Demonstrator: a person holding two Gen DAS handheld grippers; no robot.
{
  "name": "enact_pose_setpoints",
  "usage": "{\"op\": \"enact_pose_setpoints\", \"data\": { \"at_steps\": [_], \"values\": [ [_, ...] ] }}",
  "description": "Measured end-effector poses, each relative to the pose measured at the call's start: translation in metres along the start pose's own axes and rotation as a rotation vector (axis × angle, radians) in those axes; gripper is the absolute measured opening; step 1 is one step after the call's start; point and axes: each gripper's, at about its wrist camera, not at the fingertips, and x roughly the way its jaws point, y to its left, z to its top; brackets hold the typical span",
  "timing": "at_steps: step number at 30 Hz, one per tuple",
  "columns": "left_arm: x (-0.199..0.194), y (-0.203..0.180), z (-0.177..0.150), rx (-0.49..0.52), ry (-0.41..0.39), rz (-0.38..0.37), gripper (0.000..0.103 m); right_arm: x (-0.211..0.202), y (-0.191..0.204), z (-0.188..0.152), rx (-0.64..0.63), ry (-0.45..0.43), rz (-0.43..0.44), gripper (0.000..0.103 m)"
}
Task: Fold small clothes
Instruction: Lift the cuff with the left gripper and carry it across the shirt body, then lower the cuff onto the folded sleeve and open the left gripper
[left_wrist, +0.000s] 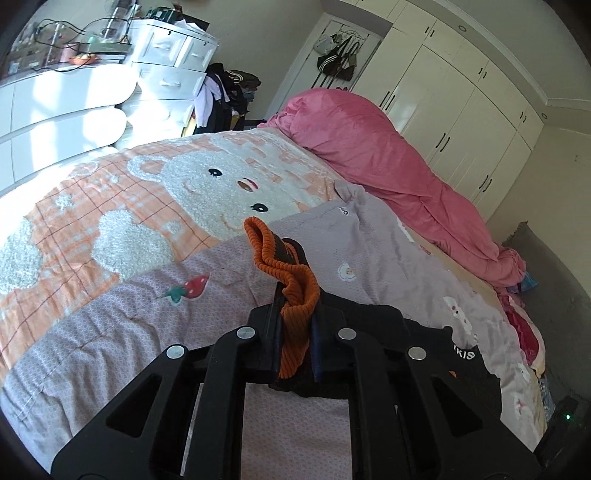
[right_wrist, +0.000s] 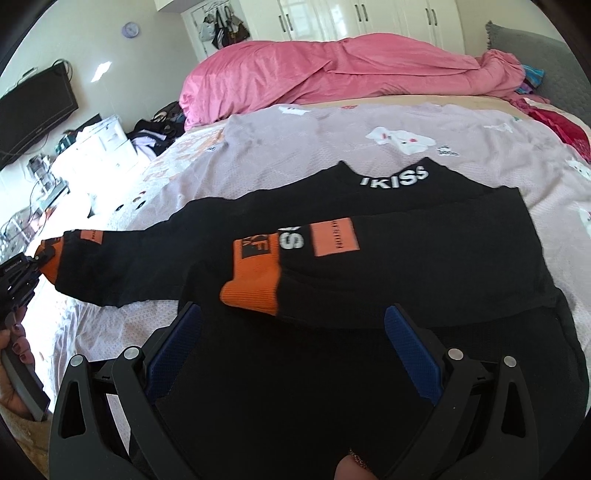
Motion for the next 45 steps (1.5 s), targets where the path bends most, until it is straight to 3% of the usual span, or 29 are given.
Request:
{"op": "enact_pose_setpoints", "data": {
  "at_steps": [17,25,45],
  "values": [
    [-0.017,-0.105,-0.007,0.112,0.002,-0.106,0.005,-0.034,-0.057,-0.010,0.125,-0.041,0.014,0.099],
    [-0.016,-0.168,-0.028,0.196,0.033,-0.179,0.005,-0.051,-0.086,-0.012,0.182,-0.066,0.013,0.099],
    [0.020,-0.269,-0.089,0.321,0.163,-0.292,0.005,-0.089,-0.157,-0.022,0.292,-0.129,-0.043,0.099]
  ]
}}
